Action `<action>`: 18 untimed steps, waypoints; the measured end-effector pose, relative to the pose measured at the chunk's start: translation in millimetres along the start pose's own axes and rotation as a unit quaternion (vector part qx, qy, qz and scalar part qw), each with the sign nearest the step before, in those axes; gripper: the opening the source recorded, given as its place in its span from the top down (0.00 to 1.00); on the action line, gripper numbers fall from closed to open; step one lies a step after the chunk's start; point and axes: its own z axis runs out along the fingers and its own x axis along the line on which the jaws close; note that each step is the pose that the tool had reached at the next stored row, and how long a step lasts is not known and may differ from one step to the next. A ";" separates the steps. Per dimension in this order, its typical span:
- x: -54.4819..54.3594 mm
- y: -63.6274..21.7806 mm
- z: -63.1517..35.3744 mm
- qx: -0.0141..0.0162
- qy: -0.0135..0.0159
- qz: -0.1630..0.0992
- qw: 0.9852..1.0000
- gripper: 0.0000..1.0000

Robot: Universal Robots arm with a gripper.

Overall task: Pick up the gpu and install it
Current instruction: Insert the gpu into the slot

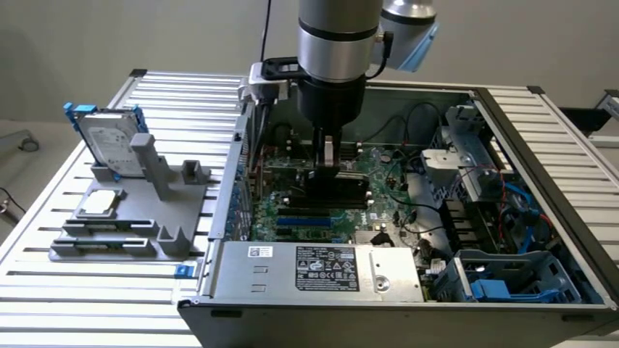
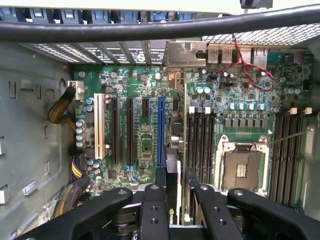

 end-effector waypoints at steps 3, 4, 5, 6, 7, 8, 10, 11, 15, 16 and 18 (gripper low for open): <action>1.7 1.3 3.0 0.000 0.000 0.000 1.000 0.74; 2.2 1.6 3.8 0.000 0.000 0.000 1.000 0.74; 2.4 2.2 4.6 0.000 0.000 0.000 1.000 0.74; 2.9 2.6 5.1 0.000 0.000 0.000 1.000 0.74; 3.4 3.1 5.8 0.000 0.000 0.000 1.000 0.74; 3.8 3.8 6.6 0.000 0.000 0.000 1.000 0.74; 4.8 5.5 8.2 0.000 0.000 0.000 1.000 0.74; 5.2 6.5 9.0 0.000 0.000 0.000 1.000 0.74; 6.9 10.6 12.7 0.000 0.000 0.000 1.000 0.74; 7.2 11.5 13.4 0.000 0.000 0.000 1.000 0.74; 7.7 12.7 13.9 0.000 0.000 0.000 1.000 0.74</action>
